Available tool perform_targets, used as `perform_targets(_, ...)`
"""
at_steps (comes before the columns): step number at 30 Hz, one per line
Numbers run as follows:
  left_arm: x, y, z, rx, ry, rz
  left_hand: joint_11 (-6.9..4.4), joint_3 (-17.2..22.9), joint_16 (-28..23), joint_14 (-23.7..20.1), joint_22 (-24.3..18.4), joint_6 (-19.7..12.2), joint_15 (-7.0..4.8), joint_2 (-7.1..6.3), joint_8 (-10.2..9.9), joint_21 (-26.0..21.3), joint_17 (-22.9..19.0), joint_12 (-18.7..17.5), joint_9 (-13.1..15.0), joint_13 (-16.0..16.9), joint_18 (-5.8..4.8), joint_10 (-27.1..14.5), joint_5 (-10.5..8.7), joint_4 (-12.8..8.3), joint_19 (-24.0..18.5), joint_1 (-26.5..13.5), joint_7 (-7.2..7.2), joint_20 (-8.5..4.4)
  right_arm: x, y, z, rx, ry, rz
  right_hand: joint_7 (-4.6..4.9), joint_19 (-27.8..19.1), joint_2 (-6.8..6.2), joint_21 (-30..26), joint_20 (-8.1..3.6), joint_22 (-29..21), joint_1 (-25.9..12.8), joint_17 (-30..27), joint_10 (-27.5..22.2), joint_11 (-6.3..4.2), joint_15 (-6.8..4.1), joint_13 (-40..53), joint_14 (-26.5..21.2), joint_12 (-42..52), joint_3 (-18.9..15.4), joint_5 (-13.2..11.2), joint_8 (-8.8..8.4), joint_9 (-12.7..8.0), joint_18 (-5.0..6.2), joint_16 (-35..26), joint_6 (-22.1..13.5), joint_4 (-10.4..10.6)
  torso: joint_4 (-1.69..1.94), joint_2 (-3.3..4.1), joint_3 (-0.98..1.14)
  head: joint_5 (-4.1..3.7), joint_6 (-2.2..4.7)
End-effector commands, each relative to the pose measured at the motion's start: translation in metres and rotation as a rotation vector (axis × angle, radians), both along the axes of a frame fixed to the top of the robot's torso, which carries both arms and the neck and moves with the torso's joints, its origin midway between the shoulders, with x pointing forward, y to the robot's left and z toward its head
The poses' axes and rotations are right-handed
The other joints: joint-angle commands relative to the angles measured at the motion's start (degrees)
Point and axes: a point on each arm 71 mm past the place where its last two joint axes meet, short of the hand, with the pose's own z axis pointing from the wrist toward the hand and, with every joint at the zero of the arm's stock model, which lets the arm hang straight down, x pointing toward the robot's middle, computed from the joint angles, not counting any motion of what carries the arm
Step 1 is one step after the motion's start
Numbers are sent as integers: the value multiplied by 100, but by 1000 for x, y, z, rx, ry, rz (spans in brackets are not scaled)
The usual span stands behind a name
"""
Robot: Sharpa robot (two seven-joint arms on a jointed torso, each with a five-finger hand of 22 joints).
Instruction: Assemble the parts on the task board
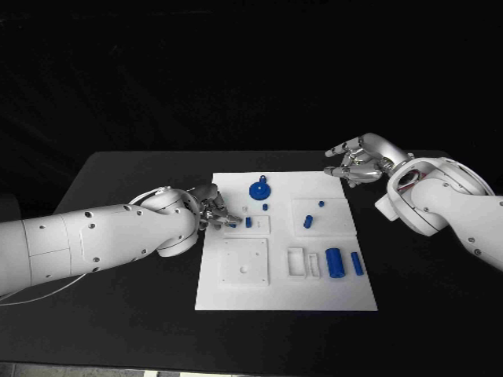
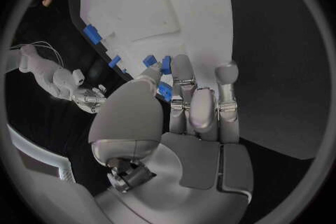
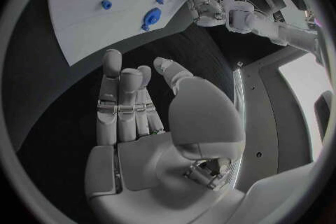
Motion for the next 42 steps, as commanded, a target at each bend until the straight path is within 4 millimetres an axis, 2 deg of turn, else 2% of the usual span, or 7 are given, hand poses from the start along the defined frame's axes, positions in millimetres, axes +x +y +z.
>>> perform_targets(1,-2,-3,-3,-3,29,-17,6,-13,5,-17,180,-4,-36,-21,-4,4,0,5,8,8,1,293,-46,56,-13,-57,22,-47,0,1,0,0,-4,10,-7,0,5,-6,-30,0,7,0,-19,-24,-22,-5,25,19,34,27,-21,-3,60,-1,-8,-8,4,0,-2,-3,3)
perform_targets(11,-1,-2,-2,-6,24,-10,7,-21,7,-19,184,1,-41,-55,-5,21,1,6,23,13,-6,293,-110,175,-8,-99,27,-56,-1,1,-2,0,-1,10,-7,0,5,-6,-30,0,7,0,-19,-24,-22,-5,25,19,34,27,-21,-3,60,-1,-8,-8,1,1,-4,-2,5)
perform_targets(19,-1,-1,-1,-13,15,-1,11,-29,16,-17,181,30,-33,-130,-1,14,15,9,63,19,-16,293,-172,373,-28,-252,32,-52,-1,2,-3,-1,2,11,-2,-1,17,-1,-31,19,49,6,-19,-23,-22,-5,26,18,69,-6,-21,-3,65,5,-10,-87,-1,0,-2,1,6)
perform_targets(28,-1,0,2,-20,5,7,13,-18,12,-18,183,27,-39,-155,-3,41,7,9,118,22,-15,292,-296,526,-18,-285,36,-61,-2,2,-4,-2,3,12,-1,-5,20,-1,-31,27,57,6,-22,-21,-21,-6,24,17,75,-17,-22,-4,65,4,-14,-101,0,-2,0,4,14)
perform_targets(34,1,0,4,-23,4,9,12,-12,13,-18,185,28,-40,-155,-2,52,9,11,127,23,-15,293,-309,533,-15,-270,35,-62,-2,2,-4,-2,4,12,0,-8,22,0,-29,39,40,4,-20,-20,-20,-5,22,18,76,-15,-22,-4,68,-1,-20,-107,-8,-1,4,9,23)
perform_targets(42,1,0,4,-25,14,7,11,-13,13,-19,183,25,-40,-150,-3,49,9,10,137,23,-15,293,-326,521,-17,-253,36,-61,-2,2,-5,-2,4,13,-2,-7,20,-3,-27,45,1,6,-17,-20,-20,-4,25,20,61,-2,-22,-4,67,2,-21,-95,0,0,2,1,22)
